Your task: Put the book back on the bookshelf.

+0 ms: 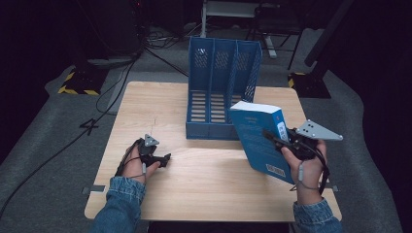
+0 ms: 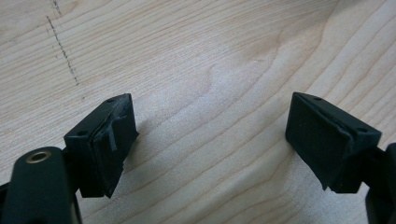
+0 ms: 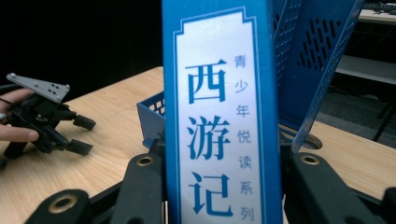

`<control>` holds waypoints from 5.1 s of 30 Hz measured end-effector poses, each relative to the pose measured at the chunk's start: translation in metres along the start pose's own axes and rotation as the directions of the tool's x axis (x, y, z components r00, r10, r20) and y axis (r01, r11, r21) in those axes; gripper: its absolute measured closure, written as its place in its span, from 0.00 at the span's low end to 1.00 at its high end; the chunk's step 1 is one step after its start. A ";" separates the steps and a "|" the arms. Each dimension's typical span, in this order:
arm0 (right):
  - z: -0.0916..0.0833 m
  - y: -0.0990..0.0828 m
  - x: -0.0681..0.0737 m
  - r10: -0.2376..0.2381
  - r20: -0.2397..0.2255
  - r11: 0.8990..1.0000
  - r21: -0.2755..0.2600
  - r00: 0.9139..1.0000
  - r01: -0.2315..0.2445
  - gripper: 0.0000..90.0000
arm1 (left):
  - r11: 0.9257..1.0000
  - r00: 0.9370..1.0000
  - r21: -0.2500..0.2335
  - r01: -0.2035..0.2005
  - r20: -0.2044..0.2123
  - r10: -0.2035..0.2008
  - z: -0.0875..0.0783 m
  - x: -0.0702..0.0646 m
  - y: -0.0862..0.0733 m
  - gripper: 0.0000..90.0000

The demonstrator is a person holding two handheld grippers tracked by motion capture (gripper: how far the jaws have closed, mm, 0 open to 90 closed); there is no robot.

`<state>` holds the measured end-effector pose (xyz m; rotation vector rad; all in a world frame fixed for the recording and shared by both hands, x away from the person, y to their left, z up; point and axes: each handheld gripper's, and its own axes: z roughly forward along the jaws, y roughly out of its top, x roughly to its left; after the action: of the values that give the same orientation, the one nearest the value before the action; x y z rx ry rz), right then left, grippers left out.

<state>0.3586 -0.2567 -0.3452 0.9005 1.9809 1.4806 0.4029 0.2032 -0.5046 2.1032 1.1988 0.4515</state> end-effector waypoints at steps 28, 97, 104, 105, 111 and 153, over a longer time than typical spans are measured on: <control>0.002 0.054 -0.027 0.056 -0.054 0.994 -0.092 0.997 -0.061 0.69 | 1.000 1.000 0.002 -0.004 -0.004 0.004 0.003 0.000 0.003 0.18; 0.162 0.106 -0.117 0.384 0.136 0.913 -0.200 0.913 -0.355 0.68 | 1.000 0.999 -0.001 -0.023 0.023 0.023 0.007 0.000 0.007 0.18; 0.171 0.105 -0.109 0.347 0.151 0.930 -0.185 0.926 -0.319 0.67 | 1.000 0.999 0.002 -0.026 0.024 0.026 0.007 0.000 0.007 0.18; 0.172 0.105 -0.107 0.333 0.161 0.937 -0.167 0.929 -0.307 0.67 | 1.000 0.999 0.002 -0.024 0.024 0.024 0.007 -0.001 0.007 0.18; 0.183 0.099 -0.102 0.293 0.190 0.956 -0.077 0.937 -0.284 0.66 | 1.000 0.999 0.002 -0.024 0.024 0.024 0.007 -0.001 0.007 0.18; 0.227 0.053 -0.075 0.108 0.358 0.979 0.122 0.927 -0.162 0.65 | 0.999 0.999 0.003 -0.035 0.023 0.035 0.007 0.000 0.007 0.19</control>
<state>0.5833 -0.1614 -0.3576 1.2915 1.8090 1.1519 0.4113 0.1978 -0.5041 2.1291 1.1522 0.4400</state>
